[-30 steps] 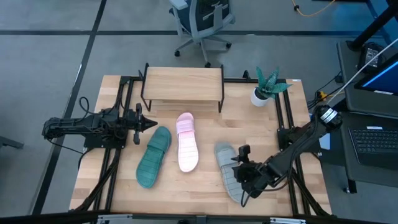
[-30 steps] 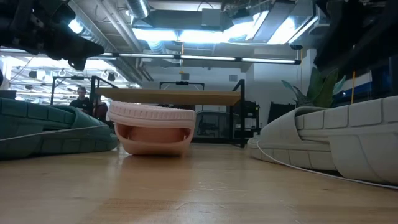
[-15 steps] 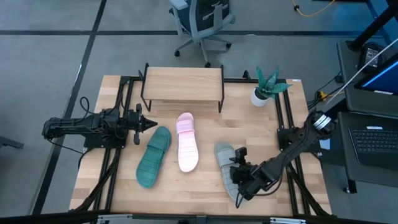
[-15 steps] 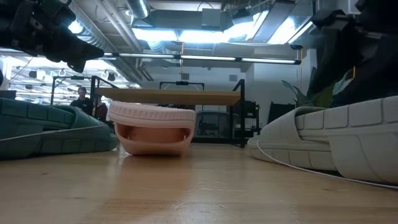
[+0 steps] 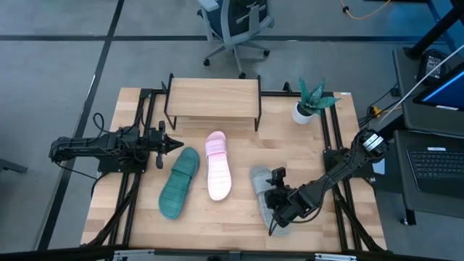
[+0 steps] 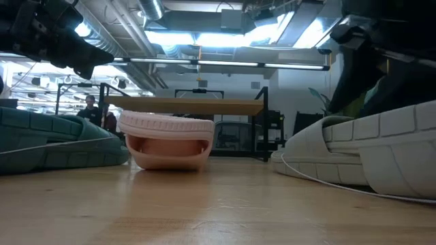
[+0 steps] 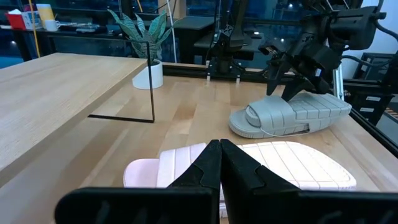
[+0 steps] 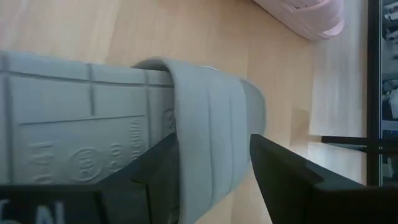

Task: Pick and place slippers onto the shelf
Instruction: Put the pair of gray slippers on the shelf

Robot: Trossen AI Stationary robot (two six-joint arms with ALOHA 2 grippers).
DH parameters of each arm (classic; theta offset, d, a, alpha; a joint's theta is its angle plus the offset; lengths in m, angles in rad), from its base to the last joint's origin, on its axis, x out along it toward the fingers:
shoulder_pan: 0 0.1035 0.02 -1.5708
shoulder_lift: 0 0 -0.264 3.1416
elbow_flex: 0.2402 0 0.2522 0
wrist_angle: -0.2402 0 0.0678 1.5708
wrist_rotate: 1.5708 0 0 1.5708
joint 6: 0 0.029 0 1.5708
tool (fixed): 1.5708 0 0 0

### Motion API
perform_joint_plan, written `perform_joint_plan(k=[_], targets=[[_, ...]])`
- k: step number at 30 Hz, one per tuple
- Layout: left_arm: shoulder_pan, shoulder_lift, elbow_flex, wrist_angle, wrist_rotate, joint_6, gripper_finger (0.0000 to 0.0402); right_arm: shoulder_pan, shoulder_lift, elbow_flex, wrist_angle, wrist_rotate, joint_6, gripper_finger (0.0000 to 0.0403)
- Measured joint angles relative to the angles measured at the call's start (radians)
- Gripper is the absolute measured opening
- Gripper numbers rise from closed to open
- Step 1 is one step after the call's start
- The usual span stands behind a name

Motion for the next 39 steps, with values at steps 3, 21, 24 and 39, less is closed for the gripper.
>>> perform_joint_plan(k=[3,21,24,39], targets=[[0.0,0.0,0.0,0.0,0.0,0.0,0.0,-0.01,0.0,0.0,0.0,-0.019,-0.005,0.0194],[0.0,0.0,0.0,0.0,0.0,0.0,0.0,-0.032,-0.001,0.002,0.002,-0.126,-0.021,0.009],[0.0,0.0,0.0,0.0,0.0,0.0,0.0,-0.032,-0.001,0.002,0.002,-0.127,-0.021,0.009],[0.0,0.0,0.0,0.0,0.0,0.0,0.0,-0.079,-0.004,0.003,0.01,-0.209,0.027,0.009]])
